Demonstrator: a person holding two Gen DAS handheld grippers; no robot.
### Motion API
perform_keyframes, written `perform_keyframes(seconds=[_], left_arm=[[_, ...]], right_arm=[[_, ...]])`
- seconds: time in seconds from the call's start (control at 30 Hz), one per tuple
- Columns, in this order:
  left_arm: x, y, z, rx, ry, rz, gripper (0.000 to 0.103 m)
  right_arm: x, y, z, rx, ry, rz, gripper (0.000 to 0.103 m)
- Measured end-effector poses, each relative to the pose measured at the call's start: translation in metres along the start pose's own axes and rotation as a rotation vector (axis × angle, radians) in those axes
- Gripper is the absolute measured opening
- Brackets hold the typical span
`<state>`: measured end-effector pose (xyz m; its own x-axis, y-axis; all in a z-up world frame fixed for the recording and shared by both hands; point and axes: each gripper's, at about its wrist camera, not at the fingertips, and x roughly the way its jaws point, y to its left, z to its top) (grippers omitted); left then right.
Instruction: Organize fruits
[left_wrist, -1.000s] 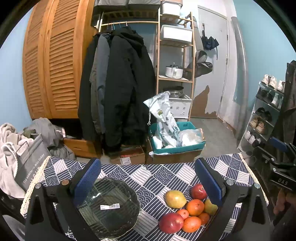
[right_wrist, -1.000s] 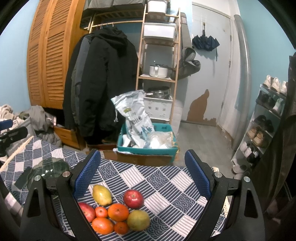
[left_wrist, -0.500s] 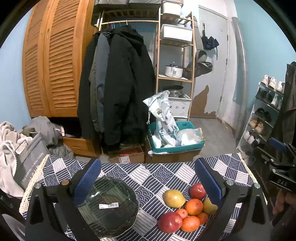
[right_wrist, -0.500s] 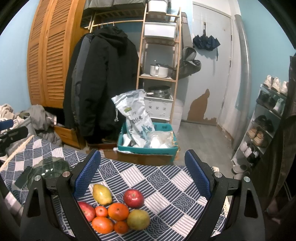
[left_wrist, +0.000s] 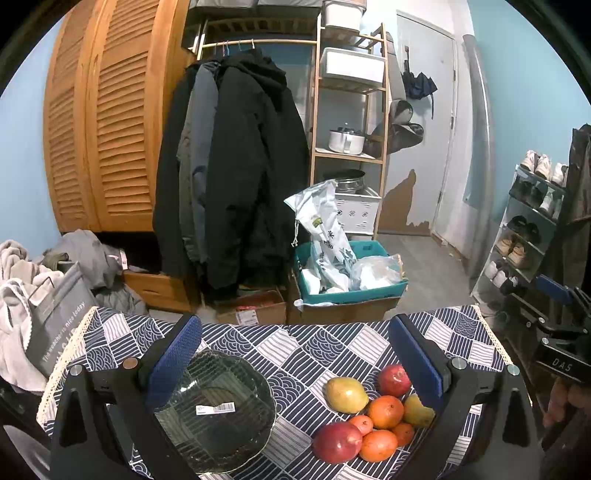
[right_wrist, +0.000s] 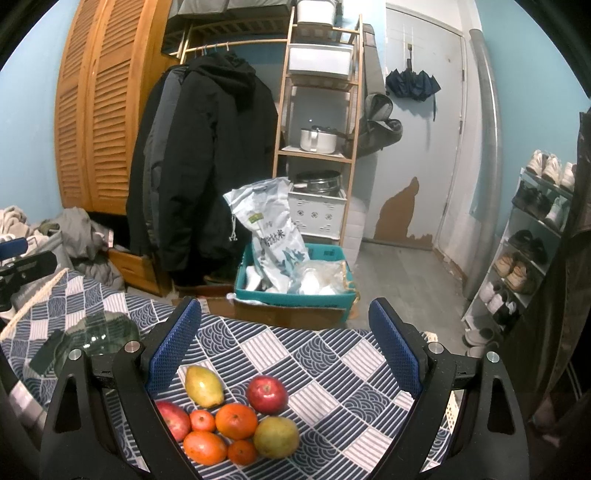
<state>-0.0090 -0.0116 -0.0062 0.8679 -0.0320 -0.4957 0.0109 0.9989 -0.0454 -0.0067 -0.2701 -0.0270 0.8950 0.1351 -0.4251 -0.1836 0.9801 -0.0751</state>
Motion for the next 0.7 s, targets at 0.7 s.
perform_keyframes(seconds=[0.7], left_arm=[[0.0027, -0.0073, -0.0072, -0.001, 0.017, -0.005, 0.102]], right_arm=[[0.0007, 0.0062, -0.0026, -0.005, 0.010, 0.001, 0.091]])
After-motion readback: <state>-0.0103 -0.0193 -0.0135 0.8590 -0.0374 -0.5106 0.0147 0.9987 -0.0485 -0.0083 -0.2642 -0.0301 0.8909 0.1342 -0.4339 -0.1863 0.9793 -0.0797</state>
